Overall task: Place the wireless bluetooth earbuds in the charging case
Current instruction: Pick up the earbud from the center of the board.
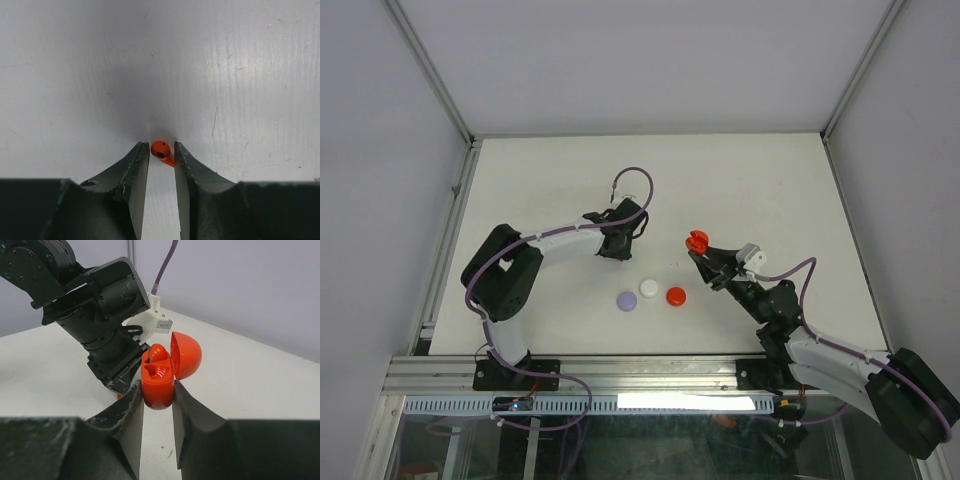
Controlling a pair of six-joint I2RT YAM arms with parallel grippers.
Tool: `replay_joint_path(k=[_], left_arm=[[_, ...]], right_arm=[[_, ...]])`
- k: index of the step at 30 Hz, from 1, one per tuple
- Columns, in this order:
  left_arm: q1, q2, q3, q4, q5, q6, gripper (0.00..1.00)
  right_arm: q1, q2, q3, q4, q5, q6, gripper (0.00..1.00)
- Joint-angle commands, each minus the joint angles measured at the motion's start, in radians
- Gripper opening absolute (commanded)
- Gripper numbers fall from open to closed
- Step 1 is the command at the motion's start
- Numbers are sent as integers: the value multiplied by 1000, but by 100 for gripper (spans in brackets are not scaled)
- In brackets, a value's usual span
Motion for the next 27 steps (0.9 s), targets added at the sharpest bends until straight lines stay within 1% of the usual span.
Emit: replay_joint_path(k=[1,7,12,20,27], left_arm=[[-3,-2,21,13,20,19,28],[-4,22,36,-2,23,27,26],[-3,19,40,-9,25,26,19],[-9,-55,28,-8,-10,24,12],[-46,-151,34,-8,-93,37,10]], right_arm=[[-3,-4,5,49,-2,-4,0],[-2,-3,5,49,-3,-4,0],[-2,0,7,49,-9,-4,0],[-3,-2,15,37,-20,-11,0],[-3,36,42,36,-48,-21,0]])
